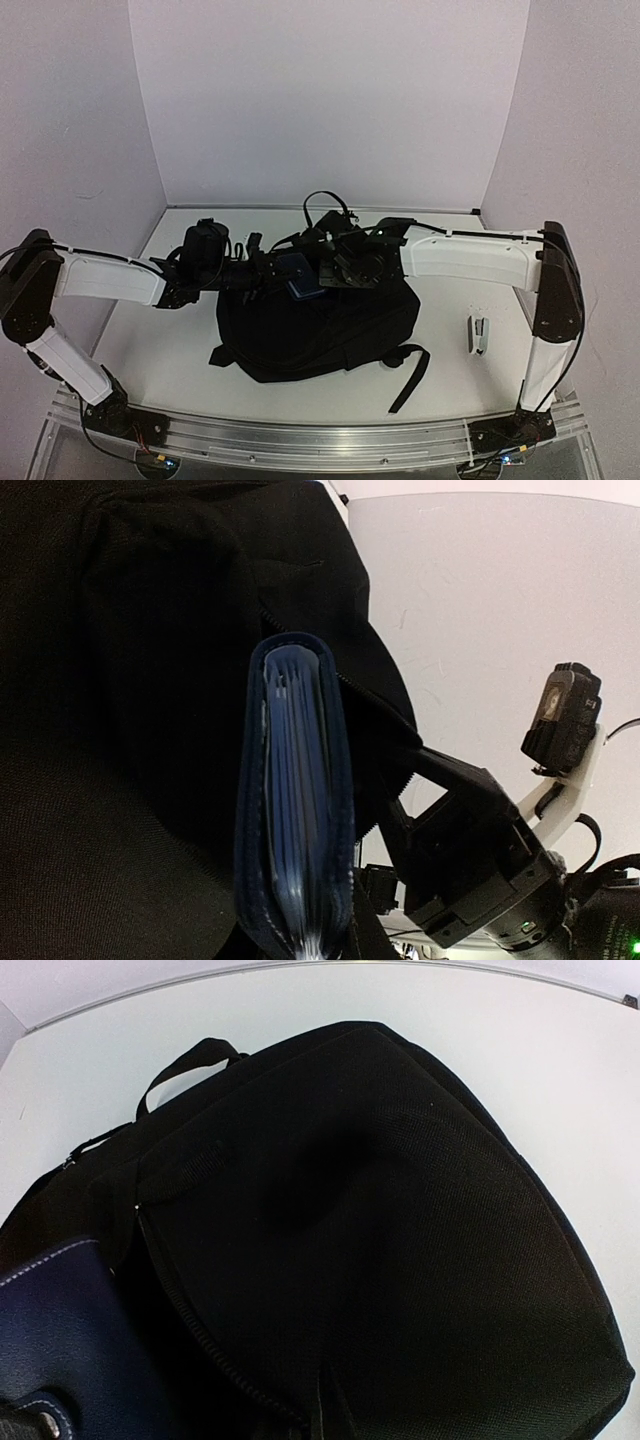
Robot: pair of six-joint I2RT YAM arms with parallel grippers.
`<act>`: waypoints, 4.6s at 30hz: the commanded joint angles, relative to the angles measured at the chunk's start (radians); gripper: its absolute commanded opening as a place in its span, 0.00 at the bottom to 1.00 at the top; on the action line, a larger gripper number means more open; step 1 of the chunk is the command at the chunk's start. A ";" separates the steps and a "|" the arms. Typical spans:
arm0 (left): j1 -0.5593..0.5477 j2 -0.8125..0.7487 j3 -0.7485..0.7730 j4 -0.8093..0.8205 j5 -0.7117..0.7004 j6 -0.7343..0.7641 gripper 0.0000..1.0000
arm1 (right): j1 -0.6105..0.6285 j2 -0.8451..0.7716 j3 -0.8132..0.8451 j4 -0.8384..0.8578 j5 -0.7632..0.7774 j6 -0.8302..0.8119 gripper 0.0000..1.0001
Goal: Pack the student bag
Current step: Place the personal item in the student bag.
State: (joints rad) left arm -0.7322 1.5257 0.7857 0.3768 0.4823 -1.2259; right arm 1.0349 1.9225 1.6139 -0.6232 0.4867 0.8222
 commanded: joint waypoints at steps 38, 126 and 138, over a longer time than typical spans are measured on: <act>-0.141 0.330 0.064 0.390 0.040 -0.287 0.00 | -0.050 -0.030 0.002 0.227 -0.007 0.008 0.00; -0.138 0.132 0.220 -0.193 -0.305 0.237 0.41 | -0.060 -0.239 -0.216 0.308 -0.256 -0.001 0.30; 0.036 -0.146 0.086 -0.434 -0.259 0.305 0.88 | -0.175 -0.480 -0.360 0.224 -0.319 -0.051 0.83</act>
State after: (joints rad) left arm -0.7598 1.4653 0.8801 0.0703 0.2159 -0.9703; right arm 0.9549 1.5109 1.3241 -0.3466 0.1782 0.7784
